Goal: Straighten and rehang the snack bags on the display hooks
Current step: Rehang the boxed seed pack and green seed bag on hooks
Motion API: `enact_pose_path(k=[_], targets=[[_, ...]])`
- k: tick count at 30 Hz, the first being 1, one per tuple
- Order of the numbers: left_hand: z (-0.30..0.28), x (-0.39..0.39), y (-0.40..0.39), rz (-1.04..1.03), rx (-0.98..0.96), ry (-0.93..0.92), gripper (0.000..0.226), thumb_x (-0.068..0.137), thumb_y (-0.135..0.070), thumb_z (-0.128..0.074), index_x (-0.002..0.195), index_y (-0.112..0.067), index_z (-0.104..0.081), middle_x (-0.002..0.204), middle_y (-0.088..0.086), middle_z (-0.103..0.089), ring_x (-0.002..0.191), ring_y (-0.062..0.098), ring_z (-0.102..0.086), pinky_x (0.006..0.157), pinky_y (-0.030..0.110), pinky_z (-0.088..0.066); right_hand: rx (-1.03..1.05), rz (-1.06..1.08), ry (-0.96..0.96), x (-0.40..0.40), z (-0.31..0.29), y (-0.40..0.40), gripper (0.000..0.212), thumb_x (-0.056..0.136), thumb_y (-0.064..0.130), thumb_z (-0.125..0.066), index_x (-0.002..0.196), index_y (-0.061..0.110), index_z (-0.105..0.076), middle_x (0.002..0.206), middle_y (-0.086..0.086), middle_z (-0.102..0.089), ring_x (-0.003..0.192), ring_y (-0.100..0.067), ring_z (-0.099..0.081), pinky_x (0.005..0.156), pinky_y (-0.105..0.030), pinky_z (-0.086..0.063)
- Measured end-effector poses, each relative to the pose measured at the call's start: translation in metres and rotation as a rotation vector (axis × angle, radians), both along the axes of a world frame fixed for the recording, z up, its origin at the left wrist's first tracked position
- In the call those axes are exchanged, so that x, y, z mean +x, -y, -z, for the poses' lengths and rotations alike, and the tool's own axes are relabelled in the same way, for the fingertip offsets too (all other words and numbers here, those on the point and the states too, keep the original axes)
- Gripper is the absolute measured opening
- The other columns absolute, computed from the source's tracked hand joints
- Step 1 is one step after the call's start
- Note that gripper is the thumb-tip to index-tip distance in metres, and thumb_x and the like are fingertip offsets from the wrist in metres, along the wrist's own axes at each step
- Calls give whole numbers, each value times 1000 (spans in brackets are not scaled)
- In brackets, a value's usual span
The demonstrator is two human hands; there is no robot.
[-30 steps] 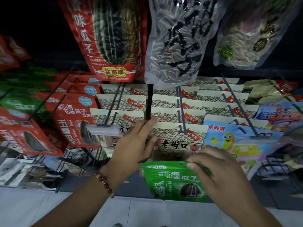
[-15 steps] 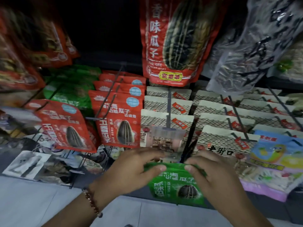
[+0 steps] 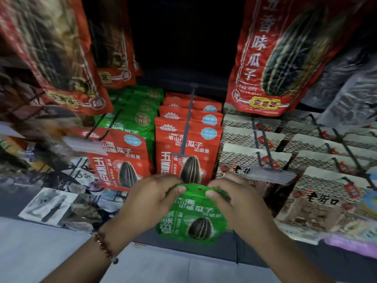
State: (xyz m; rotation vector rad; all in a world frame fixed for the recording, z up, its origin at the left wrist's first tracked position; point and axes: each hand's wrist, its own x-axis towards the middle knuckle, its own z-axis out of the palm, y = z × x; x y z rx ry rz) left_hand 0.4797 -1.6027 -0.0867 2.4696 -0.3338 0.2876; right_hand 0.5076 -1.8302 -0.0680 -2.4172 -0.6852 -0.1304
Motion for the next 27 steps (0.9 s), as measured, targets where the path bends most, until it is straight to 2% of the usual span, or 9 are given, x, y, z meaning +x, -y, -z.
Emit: enact_pose_path(k=[5, 9, 14, 19, 23, 25, 27], targets=[[-6, 16, -31, -97, -50, 23, 28, 96, -46, -52, 94, -23, -68, 77, -10, -65, 68, 8, -58, 56, 35, -50, -49, 47, -22, 20, -8, -26, 19, 95, 39, -57, 99, 25, -68, 91, 11, -56, 80, -6, -53, 70, -33, -48], [-13, 29, -38, -94, -66, 47, 25, 96, -40, -55, 96, -20, -70, 77, -8, -66, 68, 10, -59, 56, 32, -49, -39, 84, -12, 30, -13, -37, 19, 95, 37, -58, 97, 22, -69, 90, 12, -56, 78, -5, -54, 69, -30, -47], [-12, 44, -39, -113, -48, 30, 25, 97, -34, -56, 86, -14, -65, 66, -6, -57, 60, 7, -51, 48, 27, -35, -43, 127, 29, 40, -18, -46, 17, 94, 32, -61, 96, 18, -70, 89, 8, -57, 73, -8, -55, 66, -28, -46], [-12, 51, -38, -128, -101, 41, 18, 96, -29, -59, 94, -14, -69, 75, -4, -63, 66, 9, -55, 54, 25, -40, -56, 155, 28, 46, -22, -52, 18, 94, 31, -61, 98, 16, -70, 92, 7, -57, 75, -10, -56, 71, -33, -50], [-15, 49, -38, -146, -106, 94, 17, 95, -28, -59, 93, -14, -69, 74, -6, -61, 62, 2, -50, 51, 21, -32, -39, 150, 77, 45, -27, -53, 17, 94, 31, -62, 92, 15, -70, 89, 4, -59, 73, -12, -56, 69, -34, -50], [-15, 49, -38, -152, -95, 90, 17, 95, -27, -59, 92, -14, -69, 70, -5, -60, 59, 4, -50, 50, 21, -31, -59, 163, 81, 47, -25, -53, 19, 94, 31, -61, 91, 15, -69, 89, 3, -59, 72, -13, -56, 68, -33, -50], [-12, 52, -36, -147, -81, 67, 20, 96, -29, -58, 91, -13, -69, 67, -4, -60, 57, 10, -52, 49, 24, -37, -77, 175, 70, 50, -21, -54, 19, 95, 32, -60, 91, 15, -69, 89, 3, -58, 70, -12, -55, 67, -32, -49]])
